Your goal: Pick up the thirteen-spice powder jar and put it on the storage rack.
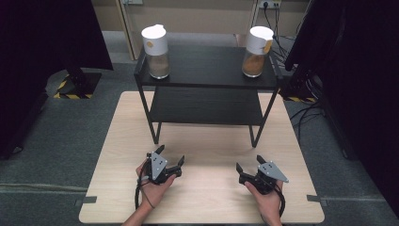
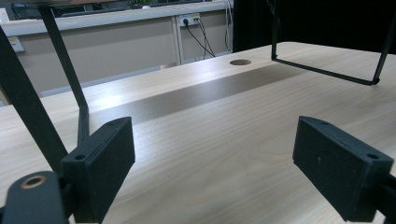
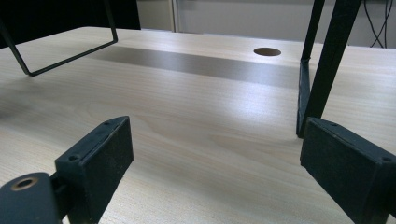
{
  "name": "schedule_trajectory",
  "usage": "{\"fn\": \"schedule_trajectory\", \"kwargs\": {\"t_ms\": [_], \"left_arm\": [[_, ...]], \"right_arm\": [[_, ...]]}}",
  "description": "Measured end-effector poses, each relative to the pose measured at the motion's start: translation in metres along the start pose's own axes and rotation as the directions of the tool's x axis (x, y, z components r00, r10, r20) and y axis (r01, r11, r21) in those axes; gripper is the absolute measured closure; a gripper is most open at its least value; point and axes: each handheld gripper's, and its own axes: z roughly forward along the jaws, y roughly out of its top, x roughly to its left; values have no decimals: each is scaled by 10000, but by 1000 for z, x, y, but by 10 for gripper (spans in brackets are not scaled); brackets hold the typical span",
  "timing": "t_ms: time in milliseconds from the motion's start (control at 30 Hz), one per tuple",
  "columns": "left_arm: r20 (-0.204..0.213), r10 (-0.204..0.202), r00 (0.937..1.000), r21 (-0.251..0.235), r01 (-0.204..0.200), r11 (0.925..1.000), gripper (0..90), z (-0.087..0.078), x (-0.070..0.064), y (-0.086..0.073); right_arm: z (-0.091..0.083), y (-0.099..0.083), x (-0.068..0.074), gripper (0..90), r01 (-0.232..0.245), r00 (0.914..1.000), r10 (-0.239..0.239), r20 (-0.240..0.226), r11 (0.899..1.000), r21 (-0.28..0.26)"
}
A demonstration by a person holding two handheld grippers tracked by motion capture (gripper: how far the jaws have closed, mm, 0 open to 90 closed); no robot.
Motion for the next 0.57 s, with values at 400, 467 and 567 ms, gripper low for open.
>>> {"fn": "schedule_trajectory", "kwargs": {"t_ms": [400,467,567], "left_arm": [[31,-39,10000,29,39,10000,127,0,1,0],[25,-36,10000,27,36,10000,127,0,1,0],[29,-48,10000,48,48,10000,127,0,1,1]], "right_arm": [[0,0,0,95,43,10000,-43,-58,10000,10],[0,0,-1,94,37,10000,-37,-63,10000,2],[0,0,-1,92,13,10000,-13,-77,10000,9]]}}
